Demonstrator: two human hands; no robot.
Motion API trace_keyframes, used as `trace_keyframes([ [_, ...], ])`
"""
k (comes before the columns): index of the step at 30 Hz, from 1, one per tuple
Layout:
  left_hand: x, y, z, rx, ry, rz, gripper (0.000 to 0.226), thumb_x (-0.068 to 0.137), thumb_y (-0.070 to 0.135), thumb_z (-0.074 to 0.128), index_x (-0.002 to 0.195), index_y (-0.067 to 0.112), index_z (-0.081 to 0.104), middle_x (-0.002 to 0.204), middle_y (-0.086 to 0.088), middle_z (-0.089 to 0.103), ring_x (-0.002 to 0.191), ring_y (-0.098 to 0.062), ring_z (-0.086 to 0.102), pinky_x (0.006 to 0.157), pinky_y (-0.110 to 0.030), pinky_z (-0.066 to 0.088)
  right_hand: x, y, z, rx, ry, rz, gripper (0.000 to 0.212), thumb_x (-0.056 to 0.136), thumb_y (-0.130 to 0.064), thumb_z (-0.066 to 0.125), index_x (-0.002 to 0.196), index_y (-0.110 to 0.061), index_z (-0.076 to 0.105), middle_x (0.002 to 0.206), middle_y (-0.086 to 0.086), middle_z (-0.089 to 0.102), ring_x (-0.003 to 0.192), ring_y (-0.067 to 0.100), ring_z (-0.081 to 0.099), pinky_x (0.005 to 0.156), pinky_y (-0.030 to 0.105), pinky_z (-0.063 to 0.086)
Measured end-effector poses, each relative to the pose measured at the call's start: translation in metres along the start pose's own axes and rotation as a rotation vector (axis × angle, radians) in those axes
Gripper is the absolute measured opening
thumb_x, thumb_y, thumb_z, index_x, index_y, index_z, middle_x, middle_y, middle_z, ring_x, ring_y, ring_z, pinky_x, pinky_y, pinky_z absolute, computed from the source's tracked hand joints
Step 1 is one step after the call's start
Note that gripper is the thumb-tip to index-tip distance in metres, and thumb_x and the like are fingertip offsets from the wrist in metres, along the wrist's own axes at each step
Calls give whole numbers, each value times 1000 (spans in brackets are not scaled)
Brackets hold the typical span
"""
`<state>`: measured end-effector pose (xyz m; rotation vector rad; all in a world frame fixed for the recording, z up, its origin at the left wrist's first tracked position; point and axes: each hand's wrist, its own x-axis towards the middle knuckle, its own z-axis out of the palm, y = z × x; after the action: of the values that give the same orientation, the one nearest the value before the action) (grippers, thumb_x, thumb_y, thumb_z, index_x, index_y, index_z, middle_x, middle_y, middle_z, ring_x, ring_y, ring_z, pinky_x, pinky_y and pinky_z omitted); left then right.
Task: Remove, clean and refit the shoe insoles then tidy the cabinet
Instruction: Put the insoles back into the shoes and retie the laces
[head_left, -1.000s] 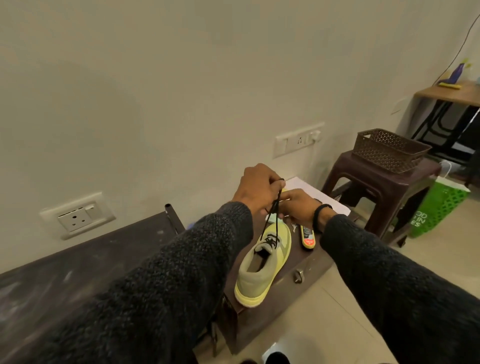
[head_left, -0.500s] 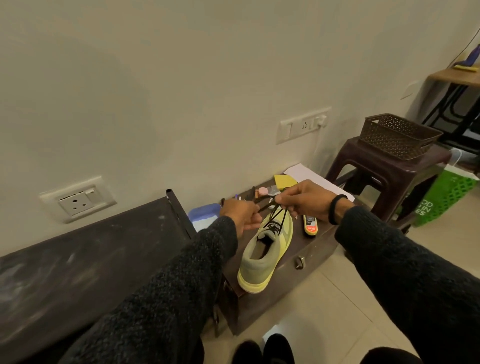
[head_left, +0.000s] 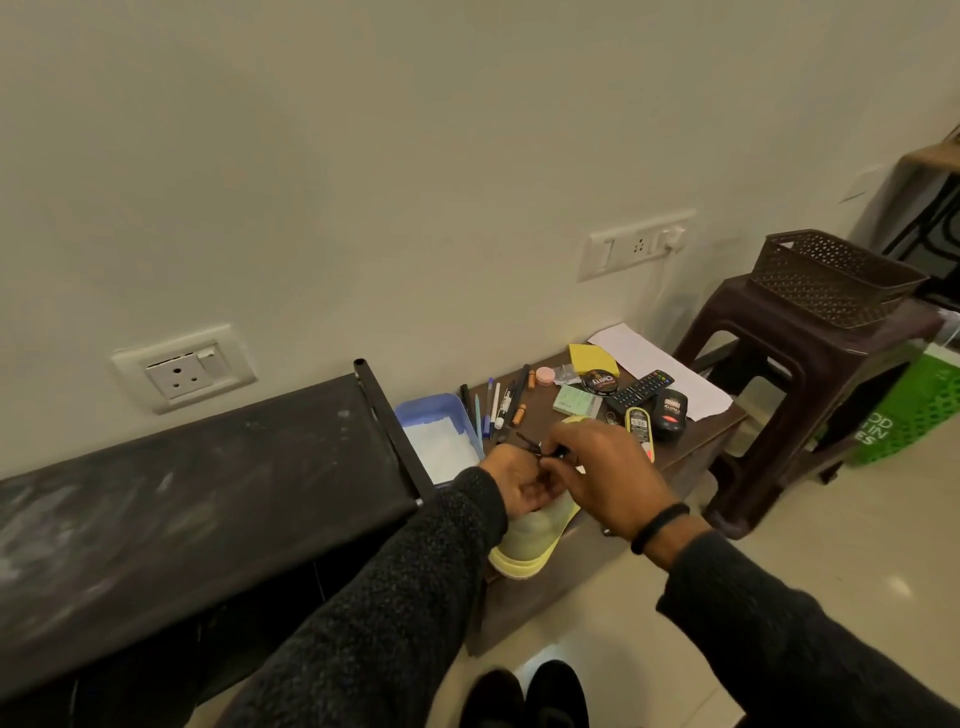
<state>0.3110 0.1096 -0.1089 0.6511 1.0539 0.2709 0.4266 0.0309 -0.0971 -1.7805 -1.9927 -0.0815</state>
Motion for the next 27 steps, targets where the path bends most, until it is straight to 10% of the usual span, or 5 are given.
trace_keyframes([
  [3,4,11,-5,-136,7,-90,37,106,5,36,82,-1,64,63,-15,68,64,-25,62,52,-31,58,-22,-2,14,61,71,-4,9,89,-14,73,93,-20,68,85,-3,67,78,18,60,66,36,54],
  [7,-3,20,-11,-169,-23,-109,36,98,-6,33,109,-6,68,98,-23,70,91,-31,66,91,-42,54,-36,0,29,171,110,93,10,88,-16,77,96,-20,72,89,-5,72,79,15,66,70,32,57],
  [12,-9,15,-13,-19,-93,-53,40,104,14,45,78,-4,70,82,-17,71,81,-28,63,87,-45,49,-43,0,42,405,33,344,10,85,-20,80,93,-24,75,90,-16,72,86,0,67,74,16,56],
  [18,12,-5,-6,447,269,214,12,92,11,71,99,3,66,104,-14,70,94,-26,68,82,-39,58,-33,-10,43,879,10,681,9,85,-4,78,88,-11,73,79,2,77,76,19,75,68,24,61],
  [27,1,-3,0,1117,344,345,31,97,24,59,118,2,63,124,-19,63,111,-33,61,83,-34,49,-20,3,57,92,-58,546,6,91,-22,68,88,-25,72,85,-1,69,82,20,63,69,43,58],
])
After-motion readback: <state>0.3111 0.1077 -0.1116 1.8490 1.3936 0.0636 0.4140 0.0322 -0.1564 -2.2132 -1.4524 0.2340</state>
